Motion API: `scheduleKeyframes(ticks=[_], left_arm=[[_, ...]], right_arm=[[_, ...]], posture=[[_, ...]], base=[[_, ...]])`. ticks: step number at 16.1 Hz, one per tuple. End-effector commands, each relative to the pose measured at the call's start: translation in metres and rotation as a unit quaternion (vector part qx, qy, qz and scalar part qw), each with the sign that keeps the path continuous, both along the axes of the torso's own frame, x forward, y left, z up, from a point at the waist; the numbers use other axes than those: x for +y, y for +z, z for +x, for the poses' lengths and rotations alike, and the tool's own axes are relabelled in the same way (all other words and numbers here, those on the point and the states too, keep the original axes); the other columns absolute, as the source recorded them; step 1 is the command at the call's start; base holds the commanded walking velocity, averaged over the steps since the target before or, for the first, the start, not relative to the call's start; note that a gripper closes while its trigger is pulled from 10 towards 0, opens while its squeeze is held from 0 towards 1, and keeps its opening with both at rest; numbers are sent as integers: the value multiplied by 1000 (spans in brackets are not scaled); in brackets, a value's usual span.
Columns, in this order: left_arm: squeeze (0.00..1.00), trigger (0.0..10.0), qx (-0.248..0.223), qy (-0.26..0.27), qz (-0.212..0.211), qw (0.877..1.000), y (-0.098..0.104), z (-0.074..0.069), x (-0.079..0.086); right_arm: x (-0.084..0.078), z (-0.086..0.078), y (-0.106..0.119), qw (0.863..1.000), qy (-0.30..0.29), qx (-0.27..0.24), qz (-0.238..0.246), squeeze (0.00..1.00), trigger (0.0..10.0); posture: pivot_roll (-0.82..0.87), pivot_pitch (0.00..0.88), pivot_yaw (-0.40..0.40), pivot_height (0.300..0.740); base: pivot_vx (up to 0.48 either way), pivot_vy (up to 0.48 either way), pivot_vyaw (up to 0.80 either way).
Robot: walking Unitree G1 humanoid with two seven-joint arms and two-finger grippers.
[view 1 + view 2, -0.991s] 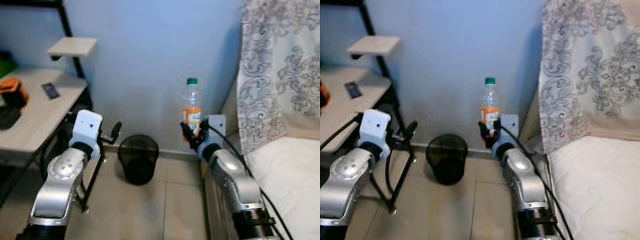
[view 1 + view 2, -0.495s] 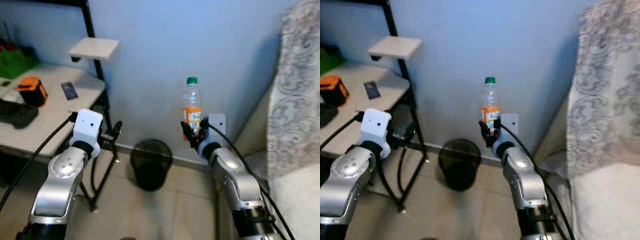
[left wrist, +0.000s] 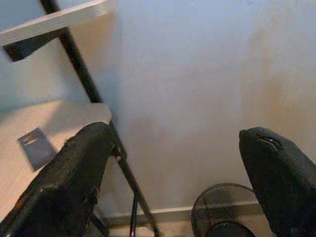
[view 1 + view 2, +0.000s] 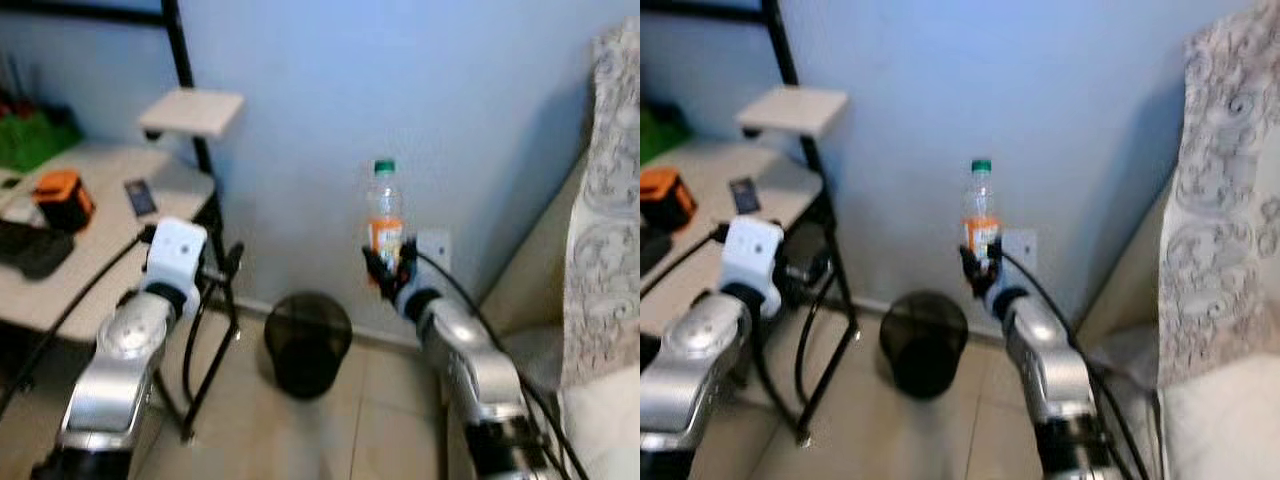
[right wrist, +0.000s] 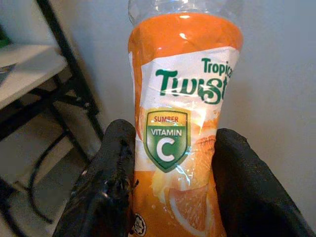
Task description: Clean up the room
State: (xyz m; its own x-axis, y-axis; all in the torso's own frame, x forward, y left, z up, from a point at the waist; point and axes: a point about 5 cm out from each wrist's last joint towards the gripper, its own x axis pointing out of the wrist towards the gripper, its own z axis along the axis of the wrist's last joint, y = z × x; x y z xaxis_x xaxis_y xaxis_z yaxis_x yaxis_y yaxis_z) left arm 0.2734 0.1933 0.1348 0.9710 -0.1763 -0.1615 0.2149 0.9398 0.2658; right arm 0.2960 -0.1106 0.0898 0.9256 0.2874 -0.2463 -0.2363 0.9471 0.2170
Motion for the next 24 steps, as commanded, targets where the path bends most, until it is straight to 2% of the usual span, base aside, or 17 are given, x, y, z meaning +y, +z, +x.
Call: scheduleKeyframes(ticks=[1, 5, 10, 21, 24], left_arm=[[0, 10000, -2, -13, 0, 1000, 1, 1, -7], [0, 10000, -1, -15, 0, 1000, 1, 1, -7], [0, 10000, 2, -22, 4, 1000, -1, -1, -8], [0, 10000, 10, -33, 9, 999, -4, -8, -7], [0, 10000, 22, -53, 13, 998, -7, -10, -11]], right_arm=[[-11, 2, 2, 1000, -16, -4, -12, 0, 10000], [-12, 0, -2, 999, 4, 2, -31, 0, 10000], [-16, -4, -9, 995, 68, 10, -76, 0, 10000], [-21, -2, -16, 990, 87, 26, -107, 0, 10000], [-19, 0, -23, 985, 114, 41, -123, 0, 10000]], posture=[[11, 0, -12, 740], [12, 0, -14, 740], [14, 0, -17, 740], [22, 0, -23, 740], [22, 0, -24, 740]], base=[[334, 0, 0], [334, 0, 0], [333, 0, 0], [332, 0, 0], [310, 0, 0]])
